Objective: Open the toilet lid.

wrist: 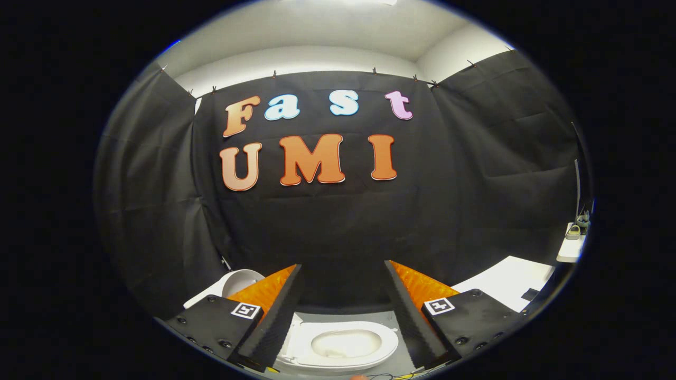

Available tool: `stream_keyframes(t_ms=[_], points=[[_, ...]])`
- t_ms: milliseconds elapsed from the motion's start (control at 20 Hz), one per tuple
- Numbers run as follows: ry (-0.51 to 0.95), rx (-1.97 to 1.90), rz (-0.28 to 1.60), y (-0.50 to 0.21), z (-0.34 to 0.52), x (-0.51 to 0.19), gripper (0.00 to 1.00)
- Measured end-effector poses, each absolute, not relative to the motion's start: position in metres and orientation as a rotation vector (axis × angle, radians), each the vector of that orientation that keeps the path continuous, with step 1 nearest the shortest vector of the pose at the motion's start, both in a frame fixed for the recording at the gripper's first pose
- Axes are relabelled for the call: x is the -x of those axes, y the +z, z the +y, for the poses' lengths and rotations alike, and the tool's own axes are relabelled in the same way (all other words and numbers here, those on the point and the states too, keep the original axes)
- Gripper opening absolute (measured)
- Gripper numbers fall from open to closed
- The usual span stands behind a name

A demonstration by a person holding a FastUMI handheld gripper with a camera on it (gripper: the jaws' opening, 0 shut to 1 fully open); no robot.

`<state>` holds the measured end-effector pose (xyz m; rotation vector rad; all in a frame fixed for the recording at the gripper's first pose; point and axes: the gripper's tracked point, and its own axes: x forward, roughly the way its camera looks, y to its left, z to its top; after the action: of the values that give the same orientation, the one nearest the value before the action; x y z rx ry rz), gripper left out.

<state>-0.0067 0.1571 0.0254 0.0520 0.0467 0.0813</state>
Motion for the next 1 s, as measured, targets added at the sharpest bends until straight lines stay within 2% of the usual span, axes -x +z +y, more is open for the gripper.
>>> stream_keyframes(t_ms=[1000], points=[[0.068,-0.052,0.032,0.034,0.165,0.006,0.97]])
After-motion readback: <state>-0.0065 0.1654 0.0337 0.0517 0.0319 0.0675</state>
